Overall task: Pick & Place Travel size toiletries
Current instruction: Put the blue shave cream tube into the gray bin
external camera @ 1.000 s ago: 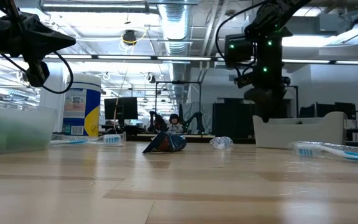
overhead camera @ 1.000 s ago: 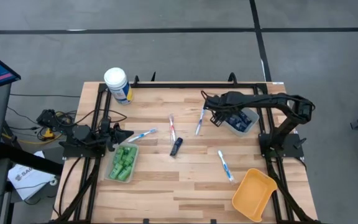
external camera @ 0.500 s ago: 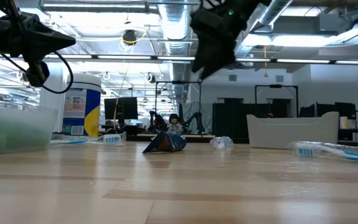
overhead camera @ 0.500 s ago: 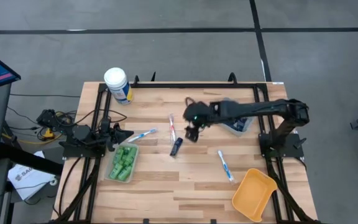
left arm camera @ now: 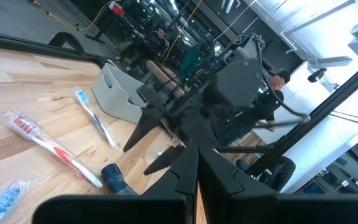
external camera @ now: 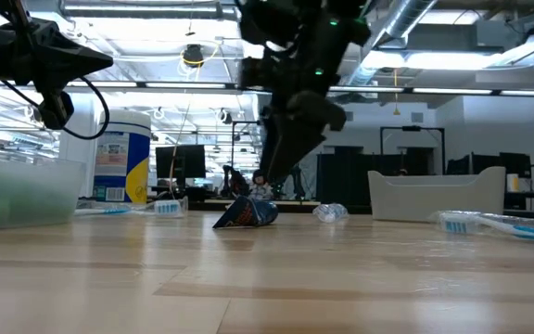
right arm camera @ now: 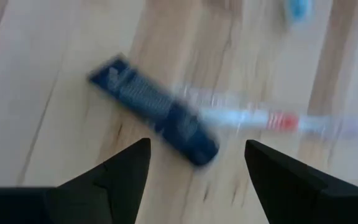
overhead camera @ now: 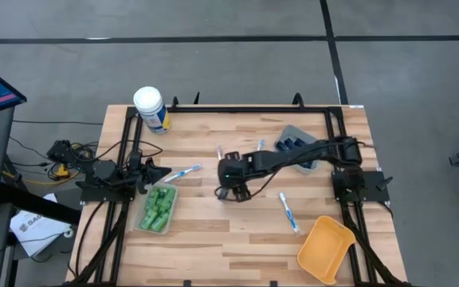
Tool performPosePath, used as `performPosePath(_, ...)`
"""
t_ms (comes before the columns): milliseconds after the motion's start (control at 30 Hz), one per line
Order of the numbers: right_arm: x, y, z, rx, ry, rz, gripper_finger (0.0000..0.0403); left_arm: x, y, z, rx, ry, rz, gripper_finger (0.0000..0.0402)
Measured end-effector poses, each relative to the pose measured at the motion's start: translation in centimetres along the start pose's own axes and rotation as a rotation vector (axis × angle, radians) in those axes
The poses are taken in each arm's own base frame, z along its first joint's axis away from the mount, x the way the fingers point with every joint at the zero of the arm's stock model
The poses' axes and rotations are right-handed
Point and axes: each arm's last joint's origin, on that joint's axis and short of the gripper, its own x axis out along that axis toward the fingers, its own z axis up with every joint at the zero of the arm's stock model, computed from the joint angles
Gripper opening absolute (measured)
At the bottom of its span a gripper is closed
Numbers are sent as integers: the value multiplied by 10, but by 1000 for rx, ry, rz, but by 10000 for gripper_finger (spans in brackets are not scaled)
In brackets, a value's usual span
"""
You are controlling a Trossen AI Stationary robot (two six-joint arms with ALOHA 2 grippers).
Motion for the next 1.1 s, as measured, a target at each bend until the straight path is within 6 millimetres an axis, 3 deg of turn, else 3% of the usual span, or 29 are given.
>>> performPosePath(133,9,-6,17,-118,4,0,254,0,0,0,0,0,0,2)
performPosePath(267,22,-11,22,-216,73,57,254,0,0,0,0,0,0,2)
performPosePath(733,51,-15,12,-255,188,162,252,0,0,0,0,0,0,2)
performPosePath(867,51,-12,9,-213,217,199,228,0,0,0,0,0,0,2)
performPosePath(1100,50,-10,7,-171,235,229,150,0,0,0,0,0,0,2)
